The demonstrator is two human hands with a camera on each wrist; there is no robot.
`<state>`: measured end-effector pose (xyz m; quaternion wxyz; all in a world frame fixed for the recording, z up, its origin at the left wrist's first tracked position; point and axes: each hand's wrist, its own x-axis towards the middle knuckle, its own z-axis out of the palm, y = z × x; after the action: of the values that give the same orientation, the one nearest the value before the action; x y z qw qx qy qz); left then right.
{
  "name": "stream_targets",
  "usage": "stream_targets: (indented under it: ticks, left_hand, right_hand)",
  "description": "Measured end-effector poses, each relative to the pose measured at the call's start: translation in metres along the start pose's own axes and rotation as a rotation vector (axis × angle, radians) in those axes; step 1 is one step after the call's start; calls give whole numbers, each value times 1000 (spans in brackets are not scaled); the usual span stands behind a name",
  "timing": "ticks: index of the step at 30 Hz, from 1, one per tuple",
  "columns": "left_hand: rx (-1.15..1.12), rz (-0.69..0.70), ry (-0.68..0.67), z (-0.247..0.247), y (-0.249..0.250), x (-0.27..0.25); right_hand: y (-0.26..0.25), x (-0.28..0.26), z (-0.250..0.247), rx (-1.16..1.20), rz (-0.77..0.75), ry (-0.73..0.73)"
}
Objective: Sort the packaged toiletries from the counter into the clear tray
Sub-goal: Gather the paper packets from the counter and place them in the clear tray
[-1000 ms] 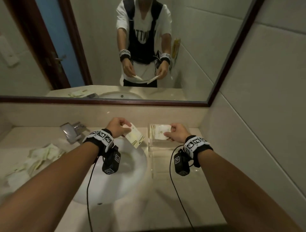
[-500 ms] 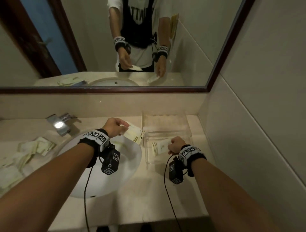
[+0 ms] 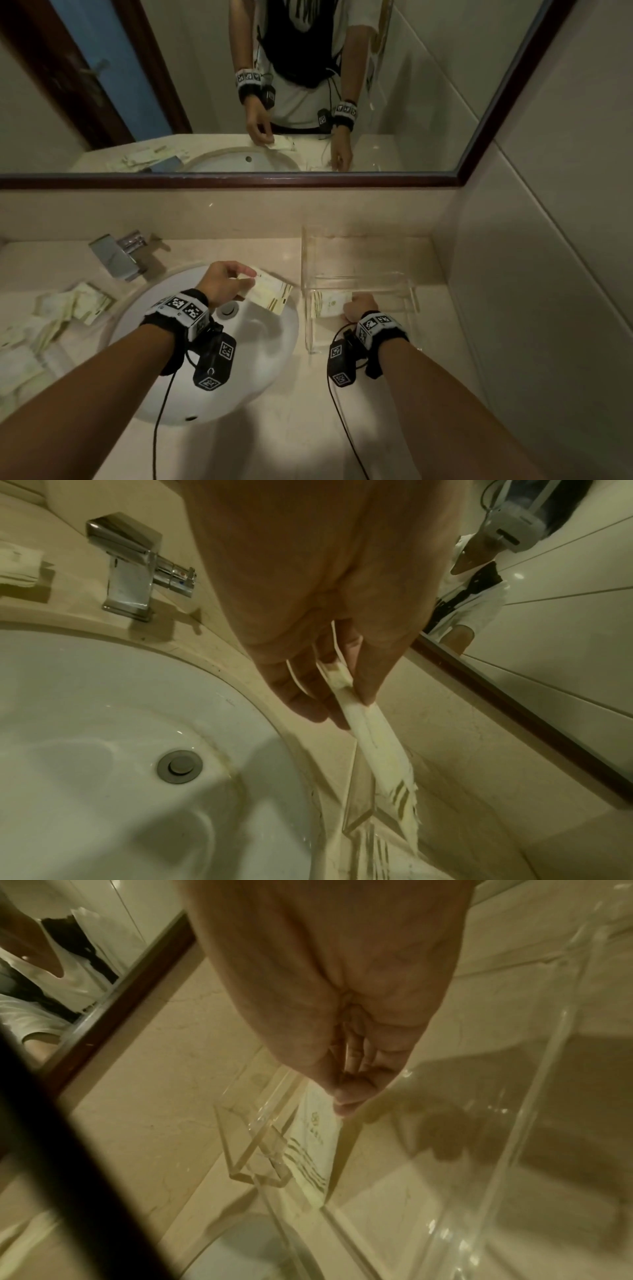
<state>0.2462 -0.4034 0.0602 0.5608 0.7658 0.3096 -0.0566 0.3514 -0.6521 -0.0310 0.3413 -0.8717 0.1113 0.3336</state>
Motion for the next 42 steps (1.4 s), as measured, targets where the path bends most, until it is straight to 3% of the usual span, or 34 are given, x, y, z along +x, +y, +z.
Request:
stream_targets:
  ticks: [7,21,28,42]
  left_hand:
    - [-43,-25,-19,10,1,5]
    - [-131,-50,-160,79,-1,8]
    - [-203,-34,-98,126,-12,13]
    - [-256,-237,-57,180,-33,32]
  right_hand:
    - [3,13,3,-4,21,13]
    - [22,2,-41,-69,-119,184]
    - [21,-3,-73,-73,-184,248]
    - [46,11,-99,-67,-178,292]
